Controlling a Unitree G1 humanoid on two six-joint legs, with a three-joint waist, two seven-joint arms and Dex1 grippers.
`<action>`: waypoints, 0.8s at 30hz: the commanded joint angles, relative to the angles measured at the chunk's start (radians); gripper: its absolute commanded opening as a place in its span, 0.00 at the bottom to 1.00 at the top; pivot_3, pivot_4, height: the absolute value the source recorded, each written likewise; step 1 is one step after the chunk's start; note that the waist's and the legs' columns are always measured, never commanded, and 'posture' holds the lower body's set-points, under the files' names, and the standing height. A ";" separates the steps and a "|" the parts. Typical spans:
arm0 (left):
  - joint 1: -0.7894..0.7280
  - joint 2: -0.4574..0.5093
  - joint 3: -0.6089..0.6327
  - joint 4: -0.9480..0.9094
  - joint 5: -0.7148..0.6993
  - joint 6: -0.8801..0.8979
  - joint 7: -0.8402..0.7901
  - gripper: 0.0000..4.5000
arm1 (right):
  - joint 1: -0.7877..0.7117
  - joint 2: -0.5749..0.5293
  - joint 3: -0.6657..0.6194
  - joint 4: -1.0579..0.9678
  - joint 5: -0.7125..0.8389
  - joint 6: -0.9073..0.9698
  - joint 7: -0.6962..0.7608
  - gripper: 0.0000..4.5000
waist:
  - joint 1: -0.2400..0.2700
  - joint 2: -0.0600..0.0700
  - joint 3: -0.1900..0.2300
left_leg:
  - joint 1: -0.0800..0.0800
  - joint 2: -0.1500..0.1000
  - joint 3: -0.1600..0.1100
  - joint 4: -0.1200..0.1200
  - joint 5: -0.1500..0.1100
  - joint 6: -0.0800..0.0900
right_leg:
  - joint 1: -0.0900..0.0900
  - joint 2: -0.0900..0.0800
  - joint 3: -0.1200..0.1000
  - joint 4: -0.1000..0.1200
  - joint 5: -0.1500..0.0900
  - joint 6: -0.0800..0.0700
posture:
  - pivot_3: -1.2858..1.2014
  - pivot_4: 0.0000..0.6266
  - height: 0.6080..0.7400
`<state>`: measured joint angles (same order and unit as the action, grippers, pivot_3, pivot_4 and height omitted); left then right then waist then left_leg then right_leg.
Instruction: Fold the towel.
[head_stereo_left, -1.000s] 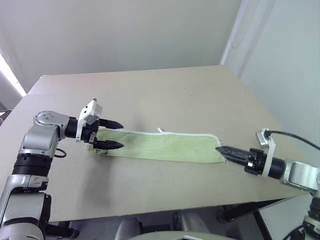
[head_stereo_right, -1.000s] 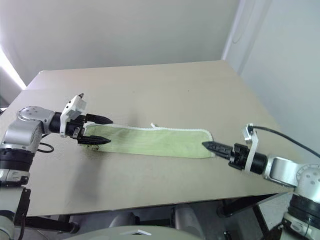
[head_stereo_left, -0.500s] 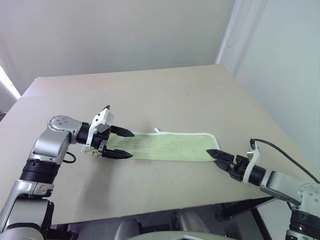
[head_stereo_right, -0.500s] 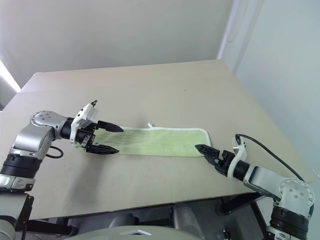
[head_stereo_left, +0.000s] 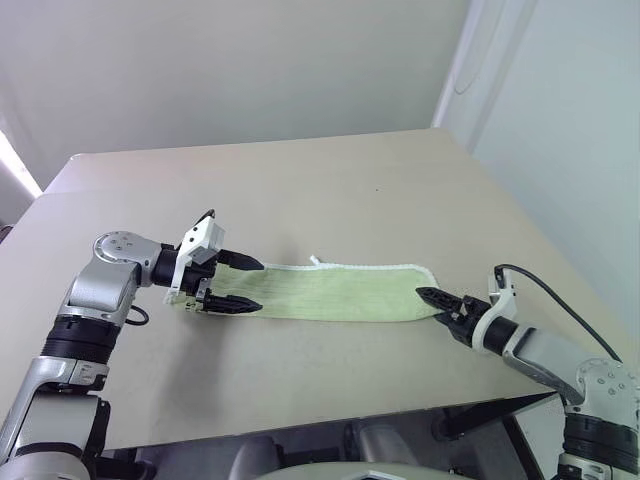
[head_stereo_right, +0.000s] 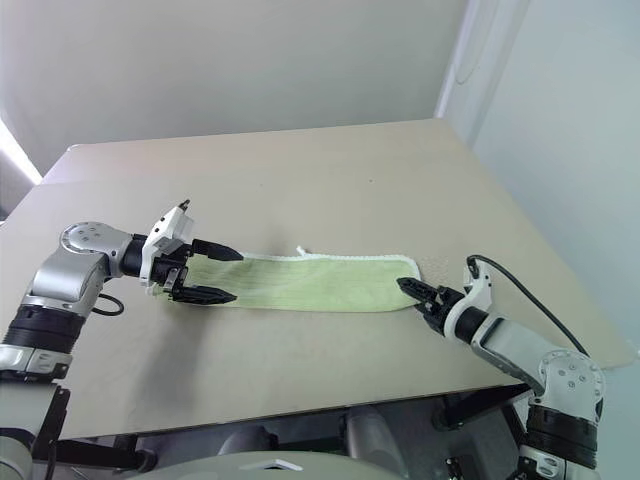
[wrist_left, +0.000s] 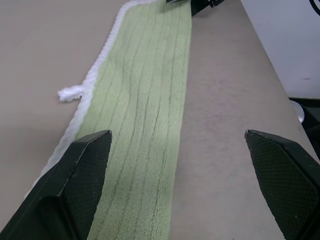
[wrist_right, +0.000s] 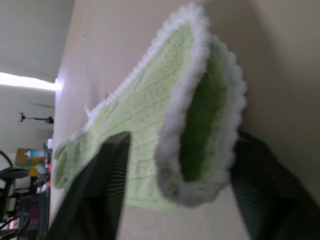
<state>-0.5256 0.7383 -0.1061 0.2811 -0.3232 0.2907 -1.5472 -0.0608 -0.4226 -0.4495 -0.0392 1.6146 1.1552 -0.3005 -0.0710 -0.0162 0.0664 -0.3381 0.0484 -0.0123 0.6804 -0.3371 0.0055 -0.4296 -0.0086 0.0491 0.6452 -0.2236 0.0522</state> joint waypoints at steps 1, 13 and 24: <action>-0.040 -0.003 0.005 0.011 0.006 -0.024 0.006 1.00 | -0.006 -0.015 0.021 -0.046 0.017 -0.023 -0.001 0.32 | 0.000 0.000 0.000 | 0.000 0.000 0.000 0.000 0.000 0.000 | 0.000 0.000 0.000 0.000 0.000 0.000 | 0.52 0.00 0.79; -0.068 -0.016 0.011 0.075 0.029 -0.055 0.029 1.00 | -0.037 -0.300 -0.062 0.057 -0.064 -0.020 0.117 0.00 | 0.003 0.001 0.001 | -0.001 0.000 0.001 0.000 0.000 0.000 | -0.001 0.000 0.001 -0.002 -0.001 0.001 | 0.52 0.00 0.79; -0.067 -0.031 0.013 0.092 0.041 -0.070 0.059 1.00 | -0.230 -0.550 0.063 0.050 -0.218 0.159 0.298 0.00 | 0.001 0.002 0.002 | 0.000 0.000 0.002 -0.003 0.000 0.000 | -0.001 0.001 0.002 -0.004 -0.001 0.001 | 0.52 0.00 0.79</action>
<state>-0.5692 0.7036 -0.1059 0.3852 -0.2811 0.2298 -1.4948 -0.2552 -0.9594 -0.4077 0.0817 1.3955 1.2818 -0.0222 -0.0705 -0.0147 0.0682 -0.3385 0.0482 -0.0106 0.6774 -0.3373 0.0059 -0.4304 -0.0078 0.0510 0.6416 -0.2244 0.0534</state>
